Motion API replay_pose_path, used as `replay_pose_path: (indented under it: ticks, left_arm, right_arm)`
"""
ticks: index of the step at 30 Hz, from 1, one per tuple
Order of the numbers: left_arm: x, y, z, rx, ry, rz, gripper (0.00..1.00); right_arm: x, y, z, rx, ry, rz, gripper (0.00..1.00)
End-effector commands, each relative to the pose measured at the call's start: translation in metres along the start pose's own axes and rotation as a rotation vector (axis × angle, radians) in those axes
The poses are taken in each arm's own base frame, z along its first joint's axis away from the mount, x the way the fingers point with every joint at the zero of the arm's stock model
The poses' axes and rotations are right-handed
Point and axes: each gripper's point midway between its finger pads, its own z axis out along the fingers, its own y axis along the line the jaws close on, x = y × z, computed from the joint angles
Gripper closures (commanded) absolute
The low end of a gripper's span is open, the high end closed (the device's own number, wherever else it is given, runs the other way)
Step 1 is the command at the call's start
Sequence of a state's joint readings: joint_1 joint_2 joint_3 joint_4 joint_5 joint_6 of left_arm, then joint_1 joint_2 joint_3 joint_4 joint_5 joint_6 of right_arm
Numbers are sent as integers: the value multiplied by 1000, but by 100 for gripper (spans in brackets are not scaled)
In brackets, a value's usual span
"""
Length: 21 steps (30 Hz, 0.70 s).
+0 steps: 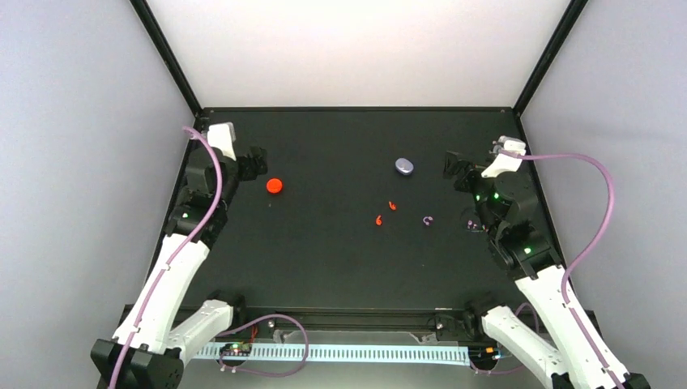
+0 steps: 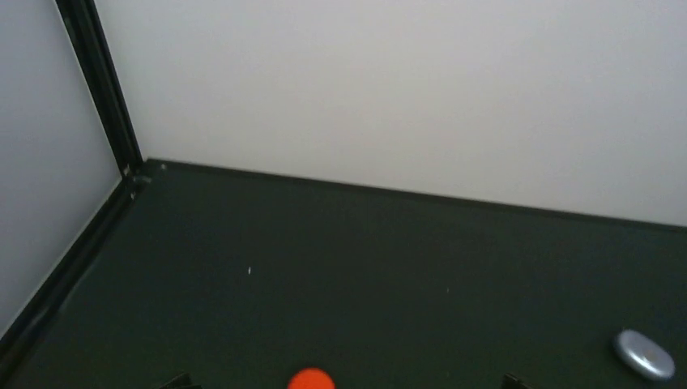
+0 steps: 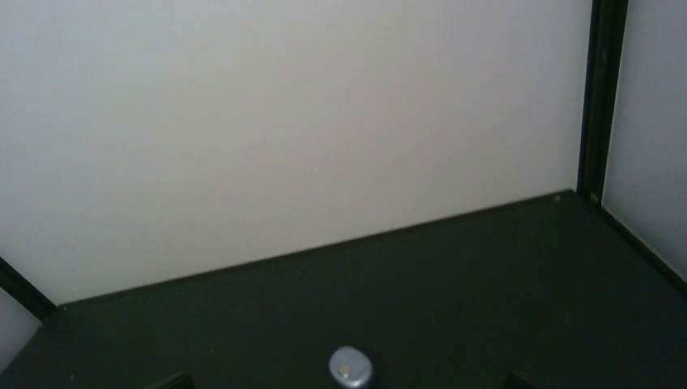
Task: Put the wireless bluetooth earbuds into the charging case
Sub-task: Pick up the charging case at the center of the board.
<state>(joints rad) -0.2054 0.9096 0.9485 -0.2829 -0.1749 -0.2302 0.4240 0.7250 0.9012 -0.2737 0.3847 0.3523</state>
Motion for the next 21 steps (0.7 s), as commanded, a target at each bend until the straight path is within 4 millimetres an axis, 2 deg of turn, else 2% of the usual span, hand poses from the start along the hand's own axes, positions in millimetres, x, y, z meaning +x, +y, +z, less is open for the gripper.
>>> replay_pose_path:
  ticks: [1, 7, 11, 16, 21]
  left_arm:
    - [16, 3, -2, 16, 43, -35, 1]
    - [34, 6, 2, 13, 84, -50, 1]
    - [40, -2, 0, 72, 101, -29, 1]
    - [50, 18, 5, -40, 102, -78, 1]
    - [70, 15, 15, -29, 167, -160, 1]
  right_arm:
    - [26, -7, 2, -11, 94, 48, 0]
    - [49, -3, 4, -68, 176, 51, 0]
    - [65, 0, 4, -95, 224, 57, 0]
    - [88, -1, 10, -96, 285, 69, 1]
    - [114, -8, 24, -44, 360, 71, 1]
